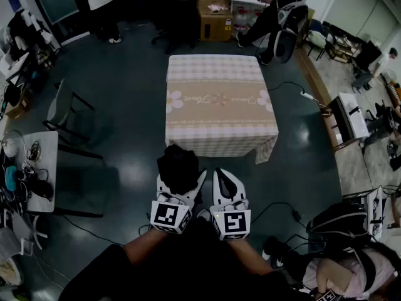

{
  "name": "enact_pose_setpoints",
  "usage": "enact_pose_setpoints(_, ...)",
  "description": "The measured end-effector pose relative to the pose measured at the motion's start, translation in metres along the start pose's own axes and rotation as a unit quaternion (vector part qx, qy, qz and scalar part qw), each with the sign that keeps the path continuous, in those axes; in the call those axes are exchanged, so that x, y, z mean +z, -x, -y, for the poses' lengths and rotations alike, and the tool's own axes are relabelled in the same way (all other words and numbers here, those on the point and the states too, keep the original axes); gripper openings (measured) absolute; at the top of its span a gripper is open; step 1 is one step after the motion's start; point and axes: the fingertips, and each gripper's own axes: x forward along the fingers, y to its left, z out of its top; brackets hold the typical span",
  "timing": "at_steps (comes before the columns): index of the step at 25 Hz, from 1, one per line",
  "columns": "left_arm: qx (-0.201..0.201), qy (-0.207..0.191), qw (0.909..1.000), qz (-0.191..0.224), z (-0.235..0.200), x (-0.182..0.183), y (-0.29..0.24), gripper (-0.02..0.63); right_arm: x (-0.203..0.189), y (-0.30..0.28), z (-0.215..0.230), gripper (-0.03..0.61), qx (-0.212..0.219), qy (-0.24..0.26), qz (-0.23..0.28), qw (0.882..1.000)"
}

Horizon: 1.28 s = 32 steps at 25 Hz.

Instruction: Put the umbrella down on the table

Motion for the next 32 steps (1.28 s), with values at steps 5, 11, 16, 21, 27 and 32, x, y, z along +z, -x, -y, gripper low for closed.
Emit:
enact_pose_setpoints(5,0.014,-0.001,0.9999,0.001,0.004,-0.003,0.0,0.371,-0.009,0.01,0.004,0.015,0.025,-0.025,0.018,0.999)
enact_pose_setpoints(11,0.037,-0.001,0.9991,-0.019,-0.003,-0.018,0.004,0.371,-0.031,0.017,0.021,0.017,0.019,-0.063,0.009,0.998)
enact_pose_setpoints(16,0.043,0.004,0.9989,-0.021,-0.012,-0.023,-0.007,0.371,-0.048,0.008,0.034,0.017,0.035,-0.086,-0.006,0.996)
enact_pose_setpoints(21,0.02,0.009,0.9995,-0.022,-0.011,-0.026,-0.035,0.371,-0.052,-0.001,0.06,0.017,0.008,-0.086,-0.009,0.996)
enact_pose_setpoints(27,-0.004,0.019,0.9993,-0.032,-0.013,-0.034,-0.081,0.371,-0.049,-0.024,0.092,0.017,-0.024,-0.076,-0.013,0.997)
enact_pose_setpoints(32,-0.02,0.031,0.9982,-0.047,-0.027,-0.047,-0.128,0.371,-0.057,-0.067,0.117,0.017,-0.036,-0.079,-0.035,0.996)
